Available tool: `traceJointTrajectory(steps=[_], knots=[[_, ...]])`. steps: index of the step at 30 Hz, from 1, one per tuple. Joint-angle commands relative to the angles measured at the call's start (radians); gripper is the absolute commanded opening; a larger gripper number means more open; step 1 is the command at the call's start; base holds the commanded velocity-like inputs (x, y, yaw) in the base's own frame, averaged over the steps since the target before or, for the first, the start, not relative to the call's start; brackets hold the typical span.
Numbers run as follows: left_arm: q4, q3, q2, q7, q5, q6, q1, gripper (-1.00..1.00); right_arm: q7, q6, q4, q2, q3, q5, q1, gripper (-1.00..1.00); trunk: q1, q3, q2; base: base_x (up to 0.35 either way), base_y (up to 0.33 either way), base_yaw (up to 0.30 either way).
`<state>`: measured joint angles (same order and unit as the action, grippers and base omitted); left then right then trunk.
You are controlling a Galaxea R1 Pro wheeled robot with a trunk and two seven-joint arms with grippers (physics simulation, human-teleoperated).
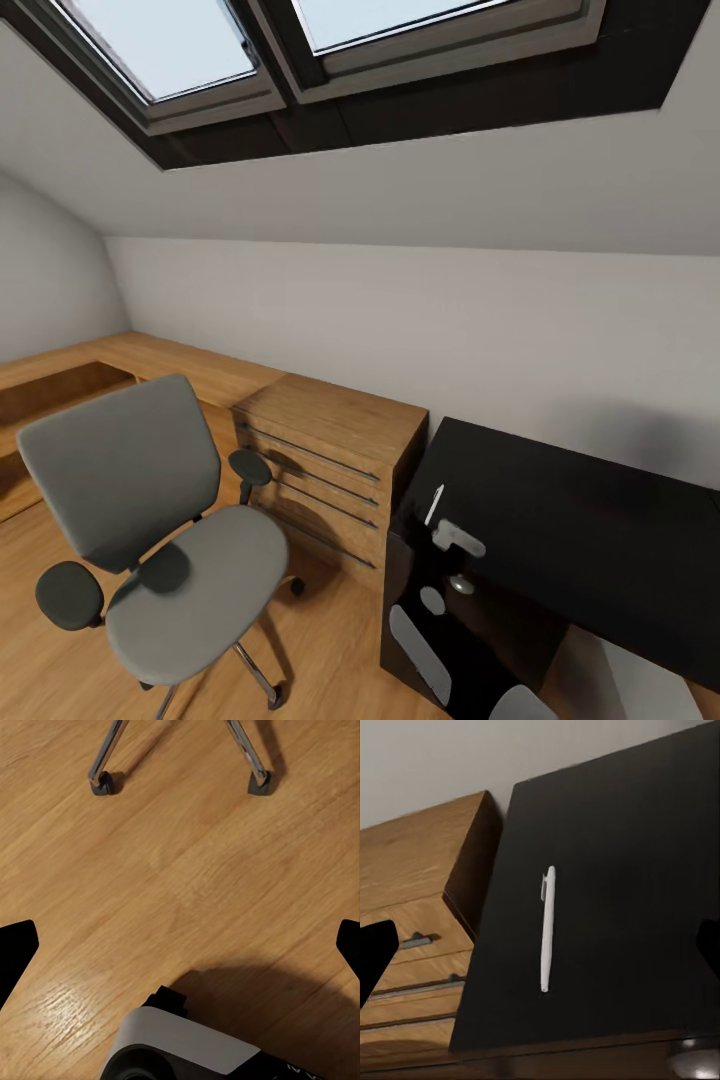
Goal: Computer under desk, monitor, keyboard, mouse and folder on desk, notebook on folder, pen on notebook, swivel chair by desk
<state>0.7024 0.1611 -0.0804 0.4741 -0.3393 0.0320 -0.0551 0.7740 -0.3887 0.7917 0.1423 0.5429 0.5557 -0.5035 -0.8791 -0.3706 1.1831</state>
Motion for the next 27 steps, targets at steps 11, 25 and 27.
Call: traceJointTrajectory(steps=[11,25,27], knots=[[0.002,0.005,0.001,0.006,-0.01,0.004,0.0,1.0,0.193,0.308,0.019,0.027,0.015,-0.285,-0.026,1.0,0.0,-0.001,0.001,0.0,0.0,0.0],[0.002,0.003,0.002,0.006,-0.01,0.005,0.0,1.0,0.162,0.504,0.021,0.022,0.006,-0.365,-0.027,1.0,0.0,-0.001,0.001,0.0,0.0,0.0],[0.002,0.003,0.002,0.006,-0.01,0.005,0.0,1.0,0.141,0.484,0.02,0.017,-0.001,-0.346,-0.027,1.0,0.0,-0.001,0.001,0.0,0.0,0.0]])
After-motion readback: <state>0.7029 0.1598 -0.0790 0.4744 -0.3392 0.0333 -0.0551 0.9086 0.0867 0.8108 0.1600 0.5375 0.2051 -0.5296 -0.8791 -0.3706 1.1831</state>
